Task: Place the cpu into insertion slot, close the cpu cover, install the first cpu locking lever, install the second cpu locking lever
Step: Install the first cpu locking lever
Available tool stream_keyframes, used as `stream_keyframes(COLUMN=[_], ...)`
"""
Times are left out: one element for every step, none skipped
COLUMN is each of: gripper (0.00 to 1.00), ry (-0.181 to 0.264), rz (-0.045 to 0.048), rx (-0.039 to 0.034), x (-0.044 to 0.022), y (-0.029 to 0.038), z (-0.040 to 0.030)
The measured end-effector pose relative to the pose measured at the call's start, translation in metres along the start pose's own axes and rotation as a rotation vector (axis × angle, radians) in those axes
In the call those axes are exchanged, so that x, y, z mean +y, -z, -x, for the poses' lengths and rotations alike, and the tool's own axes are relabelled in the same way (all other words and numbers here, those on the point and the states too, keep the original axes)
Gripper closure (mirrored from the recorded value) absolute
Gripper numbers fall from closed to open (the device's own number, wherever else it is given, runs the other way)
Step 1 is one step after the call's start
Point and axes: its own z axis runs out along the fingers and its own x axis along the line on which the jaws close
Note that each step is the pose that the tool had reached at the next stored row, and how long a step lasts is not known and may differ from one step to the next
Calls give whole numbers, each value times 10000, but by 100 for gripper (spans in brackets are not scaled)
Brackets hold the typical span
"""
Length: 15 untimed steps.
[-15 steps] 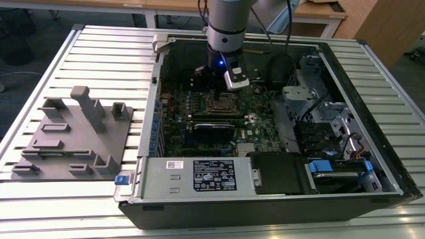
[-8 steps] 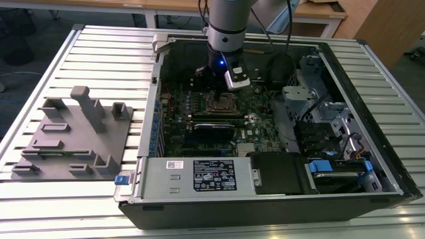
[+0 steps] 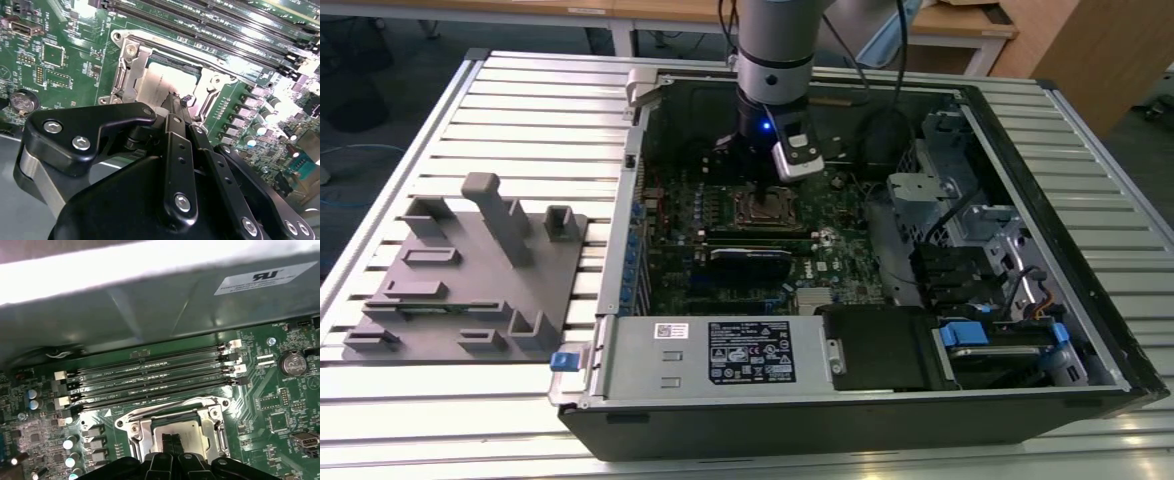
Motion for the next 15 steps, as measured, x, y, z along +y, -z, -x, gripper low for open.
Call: stream_keyframes(gripper=[90, 90, 90, 90, 90, 90, 90, 90, 90, 90, 90, 90, 90, 90, 90], ry=[4, 10, 16, 25, 39, 72, 124, 400, 499, 580, 602, 604, 606, 607, 607], rz=[7, 13, 17, 17, 17, 18, 21, 32, 37, 39, 40, 41, 37, 37, 40], rx=[-30, -56, -72, -74, -73, -73, -71, -62, -59, -56, -56, -55, -54, -54, -55], x=[0, 1, 1, 2, 2, 3, 4, 9, 9, 10, 10, 10, 10, 10, 10], y=[0, 0, 0, 0, 0, 0, 0, -1, -2, -2, -2, -1, 3, 10, 21], z=[1, 4, 6, 10, 14, 19, 23, 44, 47, 48, 48, 48, 48, 49, 49])
